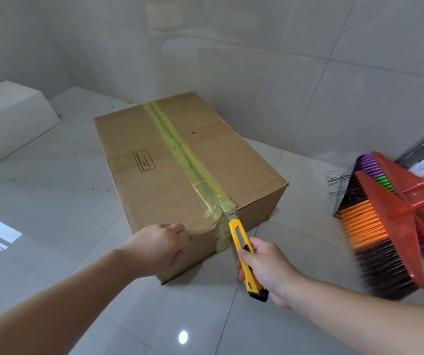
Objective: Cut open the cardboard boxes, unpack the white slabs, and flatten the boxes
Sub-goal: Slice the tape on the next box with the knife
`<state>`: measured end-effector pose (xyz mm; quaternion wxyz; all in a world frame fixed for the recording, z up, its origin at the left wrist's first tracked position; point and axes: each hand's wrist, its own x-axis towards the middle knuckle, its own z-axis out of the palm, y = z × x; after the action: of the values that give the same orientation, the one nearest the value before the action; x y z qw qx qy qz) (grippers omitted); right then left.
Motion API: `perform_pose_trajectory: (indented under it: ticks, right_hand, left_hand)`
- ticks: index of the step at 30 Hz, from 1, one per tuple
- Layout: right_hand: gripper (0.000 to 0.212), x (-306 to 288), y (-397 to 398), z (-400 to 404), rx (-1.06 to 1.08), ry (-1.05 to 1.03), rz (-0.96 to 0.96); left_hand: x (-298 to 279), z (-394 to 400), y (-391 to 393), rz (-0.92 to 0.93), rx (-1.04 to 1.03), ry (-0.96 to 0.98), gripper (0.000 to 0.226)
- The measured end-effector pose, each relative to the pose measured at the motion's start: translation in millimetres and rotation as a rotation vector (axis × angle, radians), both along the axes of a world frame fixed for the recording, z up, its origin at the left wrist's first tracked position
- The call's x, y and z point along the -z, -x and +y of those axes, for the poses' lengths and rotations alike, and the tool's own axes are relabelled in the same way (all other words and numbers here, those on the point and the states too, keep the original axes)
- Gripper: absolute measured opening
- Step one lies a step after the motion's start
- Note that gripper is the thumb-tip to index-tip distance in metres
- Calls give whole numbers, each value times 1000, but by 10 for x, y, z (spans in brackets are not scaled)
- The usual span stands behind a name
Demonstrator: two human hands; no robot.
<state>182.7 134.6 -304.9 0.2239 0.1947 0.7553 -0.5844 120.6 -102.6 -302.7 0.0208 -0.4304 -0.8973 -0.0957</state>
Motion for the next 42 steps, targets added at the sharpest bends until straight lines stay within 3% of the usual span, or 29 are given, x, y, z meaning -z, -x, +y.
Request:
perform_pose_trajectory:
  ticks: [14,22,24,28,31,35,39,42]
  right_hand:
    - [12,93,-160,-63,-21,89,-76]
    - [7,49,-207,-14,-25,84,4]
    - [8,63,-344,150,-159,-61,160]
    - [42,168,-343,300,-803,-758,592]
    - [47,101,-197,168,-936,-1057,802]
    - [52,37,-71,148,-922,-1116,878]
    - [55,93,-10,107,-936,-1030,734]
    - [56,119,-3,47,-943,-1013,731]
  left_hand:
    - [-1,-49,7,-6,18,32,22]
    - [-5,-90,-4,-52,-27,41,18]
    - [-69,-150,45,-95,-75,69,30]
    - [-228,-375,239,-191,-339,-105,40]
    - [-283,-431,178,-178,-266,88,35]
    - [-155,-303,15,-184,-176,347,29]
    - [-92,-254,21,-149,-158,358,22]
    - [-50,-248,-5,-136,-121,367,18]
